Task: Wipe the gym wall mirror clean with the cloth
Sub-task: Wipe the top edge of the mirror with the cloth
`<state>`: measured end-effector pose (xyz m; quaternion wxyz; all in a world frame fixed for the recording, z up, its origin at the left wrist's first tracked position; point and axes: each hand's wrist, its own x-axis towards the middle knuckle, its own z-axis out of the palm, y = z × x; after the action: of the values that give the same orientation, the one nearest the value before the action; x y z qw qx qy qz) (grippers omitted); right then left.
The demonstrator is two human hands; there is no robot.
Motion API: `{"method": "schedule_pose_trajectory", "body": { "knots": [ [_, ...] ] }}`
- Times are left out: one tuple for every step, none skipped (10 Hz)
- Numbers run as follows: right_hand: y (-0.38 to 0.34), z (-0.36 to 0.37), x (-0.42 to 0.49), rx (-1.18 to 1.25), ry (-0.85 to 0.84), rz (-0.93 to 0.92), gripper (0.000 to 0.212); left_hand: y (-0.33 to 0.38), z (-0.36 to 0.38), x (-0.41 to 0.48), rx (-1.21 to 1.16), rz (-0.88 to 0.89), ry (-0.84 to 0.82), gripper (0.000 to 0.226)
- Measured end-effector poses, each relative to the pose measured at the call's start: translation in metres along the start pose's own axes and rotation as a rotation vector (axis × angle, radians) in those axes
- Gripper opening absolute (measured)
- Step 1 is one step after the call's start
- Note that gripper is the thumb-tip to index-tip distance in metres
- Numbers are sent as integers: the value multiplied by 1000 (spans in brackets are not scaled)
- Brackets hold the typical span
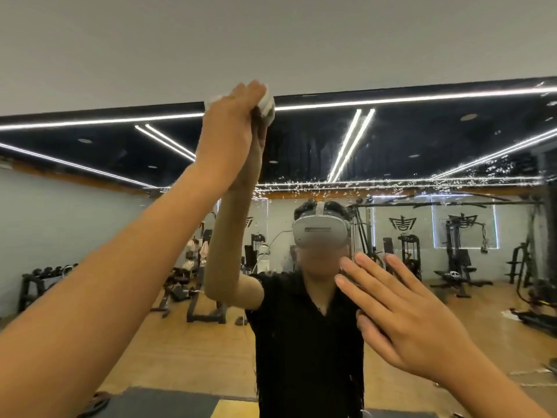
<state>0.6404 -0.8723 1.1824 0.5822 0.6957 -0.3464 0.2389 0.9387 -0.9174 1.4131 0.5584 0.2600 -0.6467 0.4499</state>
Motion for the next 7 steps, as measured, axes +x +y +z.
{"method": "schedule_pose_trajectory", "body": {
  "knots": [
    [0,2,-1,-2,4,-3,60,16,-5,-15,-239,-266,-37,45],
    [-1,1,-1,9,14,4,59,29,-8,-56,-254,-288,-83,51],
    [-1,2,-2,11,9,9,60,46,-10,-109,-237,-236,-122,46],
    [-2,4,-3,10,13,6,59,49,-9,-121,-224,-264,-127,46],
    [-1,4,-3,8,13,5,59,43,-17,-101,-198,-258,-183,53],
    [-1,5,-4,13,-2,4,59,46,-16,-75,-171,-310,-178,50],
    [0,5,-4,26,5,-3,58,46,-11,-50,-176,-324,-94,40]
  ]
}}
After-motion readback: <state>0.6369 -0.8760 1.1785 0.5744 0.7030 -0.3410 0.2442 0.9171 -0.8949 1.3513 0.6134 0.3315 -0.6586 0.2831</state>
